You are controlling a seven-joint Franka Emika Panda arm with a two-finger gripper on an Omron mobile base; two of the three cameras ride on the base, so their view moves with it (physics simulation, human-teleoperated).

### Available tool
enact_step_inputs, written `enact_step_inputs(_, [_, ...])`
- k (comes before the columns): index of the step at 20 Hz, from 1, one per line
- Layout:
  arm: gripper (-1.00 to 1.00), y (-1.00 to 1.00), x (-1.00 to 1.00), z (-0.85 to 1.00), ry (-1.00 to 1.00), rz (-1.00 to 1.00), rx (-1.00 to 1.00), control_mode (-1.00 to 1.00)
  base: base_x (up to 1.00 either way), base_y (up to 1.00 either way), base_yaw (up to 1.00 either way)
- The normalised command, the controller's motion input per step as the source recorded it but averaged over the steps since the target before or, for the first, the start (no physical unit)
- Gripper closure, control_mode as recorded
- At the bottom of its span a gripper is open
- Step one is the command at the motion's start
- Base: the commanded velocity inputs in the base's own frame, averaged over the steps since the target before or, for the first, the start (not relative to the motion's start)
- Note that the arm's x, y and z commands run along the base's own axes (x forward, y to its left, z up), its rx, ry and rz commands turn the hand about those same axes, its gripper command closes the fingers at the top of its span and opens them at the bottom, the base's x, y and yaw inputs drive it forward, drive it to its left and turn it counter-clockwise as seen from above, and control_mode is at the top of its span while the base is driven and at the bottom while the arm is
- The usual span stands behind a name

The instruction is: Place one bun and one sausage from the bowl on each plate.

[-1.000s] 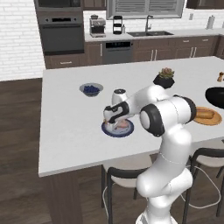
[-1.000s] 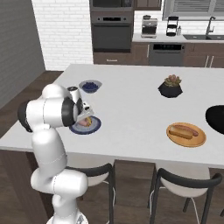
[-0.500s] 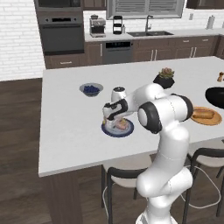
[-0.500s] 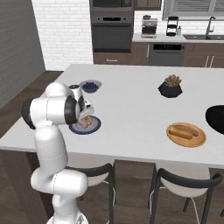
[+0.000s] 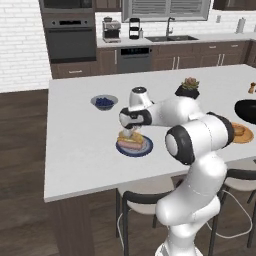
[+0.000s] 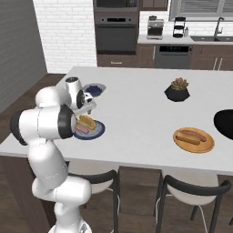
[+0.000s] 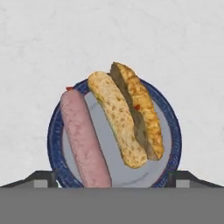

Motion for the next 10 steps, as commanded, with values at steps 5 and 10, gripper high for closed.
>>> enact_step_inputs(5, [-1.0, -0.41, -1.0, 1.0, -0.68, -0.01, 0.03, -1.0, 0.0, 0.0, 0.0])
enact_step_inputs(10, [-1.0, -0.4, -1.0, 1.0, -0.74, 0.0, 0.01, -1.0, 0.0, 0.0, 0.0])
